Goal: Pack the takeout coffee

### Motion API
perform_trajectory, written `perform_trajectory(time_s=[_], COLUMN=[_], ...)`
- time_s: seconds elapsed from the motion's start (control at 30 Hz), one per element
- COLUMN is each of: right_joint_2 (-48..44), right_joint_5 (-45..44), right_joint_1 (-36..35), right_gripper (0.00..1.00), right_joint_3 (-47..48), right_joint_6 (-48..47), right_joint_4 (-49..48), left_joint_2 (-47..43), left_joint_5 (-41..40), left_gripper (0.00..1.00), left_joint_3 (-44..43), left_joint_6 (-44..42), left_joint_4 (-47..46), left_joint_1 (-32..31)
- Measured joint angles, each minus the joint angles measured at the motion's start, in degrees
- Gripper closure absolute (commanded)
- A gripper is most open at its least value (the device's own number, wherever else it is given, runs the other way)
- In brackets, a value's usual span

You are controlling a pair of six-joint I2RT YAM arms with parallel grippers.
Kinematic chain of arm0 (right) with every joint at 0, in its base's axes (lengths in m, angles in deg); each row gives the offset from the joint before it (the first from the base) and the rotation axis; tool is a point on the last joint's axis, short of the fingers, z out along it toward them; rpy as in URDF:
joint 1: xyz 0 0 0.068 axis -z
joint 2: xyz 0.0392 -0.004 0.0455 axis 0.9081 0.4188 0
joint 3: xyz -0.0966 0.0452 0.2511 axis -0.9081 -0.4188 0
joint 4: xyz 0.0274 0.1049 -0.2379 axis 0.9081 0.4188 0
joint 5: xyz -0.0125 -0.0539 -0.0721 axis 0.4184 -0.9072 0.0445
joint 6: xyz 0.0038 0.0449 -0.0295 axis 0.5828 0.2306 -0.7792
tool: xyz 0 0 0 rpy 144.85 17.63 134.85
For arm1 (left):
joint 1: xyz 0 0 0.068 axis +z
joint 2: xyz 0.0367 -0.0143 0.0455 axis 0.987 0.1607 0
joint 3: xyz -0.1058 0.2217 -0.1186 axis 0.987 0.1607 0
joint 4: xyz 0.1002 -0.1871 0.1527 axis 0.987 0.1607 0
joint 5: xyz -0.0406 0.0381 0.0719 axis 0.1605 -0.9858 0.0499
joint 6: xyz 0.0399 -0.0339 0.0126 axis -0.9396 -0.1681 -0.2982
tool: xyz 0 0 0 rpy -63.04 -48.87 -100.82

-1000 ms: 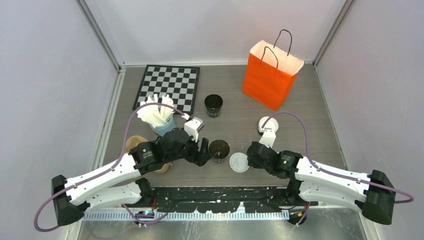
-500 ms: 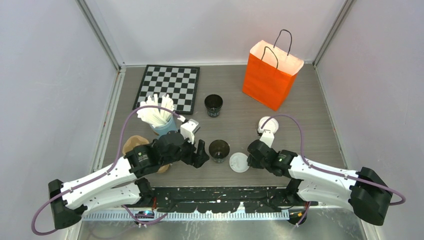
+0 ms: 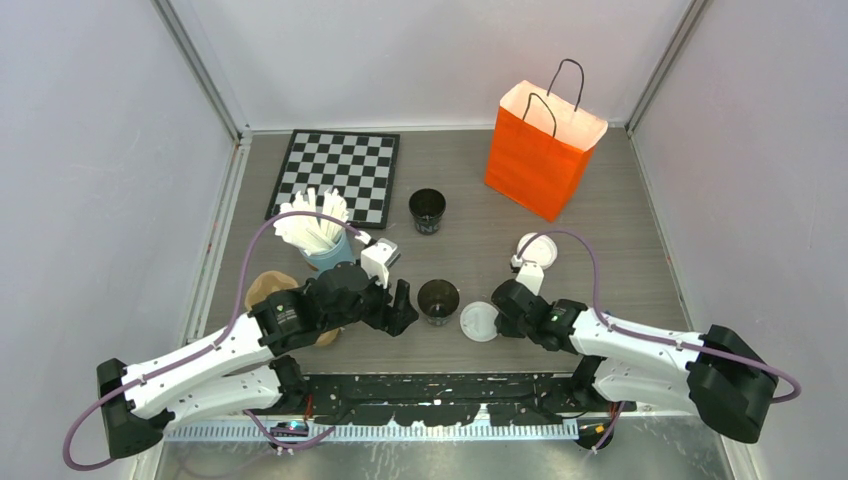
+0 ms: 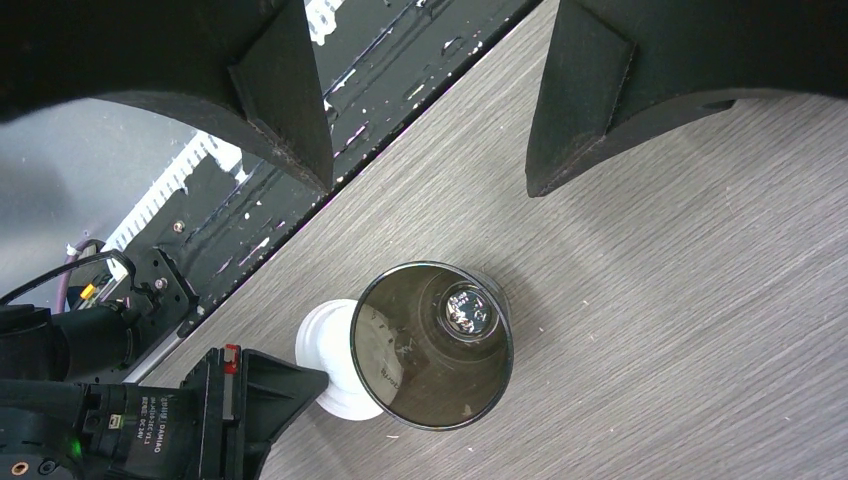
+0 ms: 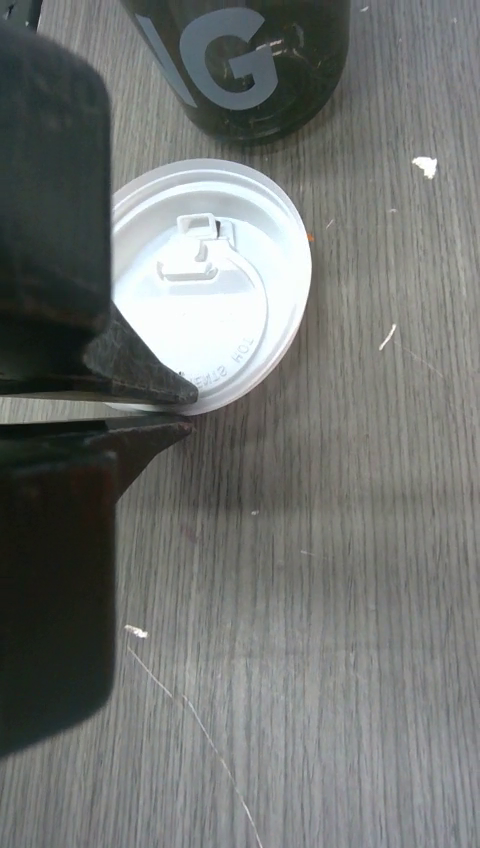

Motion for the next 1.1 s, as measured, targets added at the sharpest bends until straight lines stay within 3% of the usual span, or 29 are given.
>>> perform_trajectory(time_s=[0.07,0.33,0.4,0.5,0.7,0.77,0.97,1.1], right_joint_2=[0.2,-1.7,-4.6,-10.4,-19.6,-20.5,-19.0,-16.4], right_joint_5=[0.0,0.0,-0.6,-1.6,-2.2,-1.9,1.3,3.6], right_joint_1=[0.0,0.0,0.0,0.0,0.0,0.0,0.0,-0.1], right_gripper=[0.99,1.00,1.00,1.00,0.99,0.99,0.99,0.99], right_joint_3=[0.0,3.0,5.0,8.2,15.2,17.1,20.9,22.7], right_joint_6=[-0.3,-0.3,-0.3,-0.3,-0.8,-1.5,-3.8,-5.0], right_joint_4=[-0.4,5.6,9.0,13.6,21.0,22.3,23.1,21.8], left_joint_2=[0.0,0.0,0.0,0.0,0.9,0.6,0.4,0.8], left_joint_5=[0.0,0.5,1.2,2.1,1.0,2.4,15.4,24.3], left_gripper=[0.28,0.23,0.19,0.01,0.00,0.04,0.37,0.39], left_joint_3=[0.0,0.0,0.0,-0.1,-2.5,-2.6,-4.4,-6.1], left_joint_6=[0.0,-3.8,-7.3,-13.4,-26.4,-30.5,-44.2,-52.9], left_joint_4=[0.0,-0.1,-0.6,-2.1,-5.4,-7.2,-8.3,-8.0], left_joint_1=[0.0,0.0,0.0,0.0,0.0,0.0,0.0,0.0])
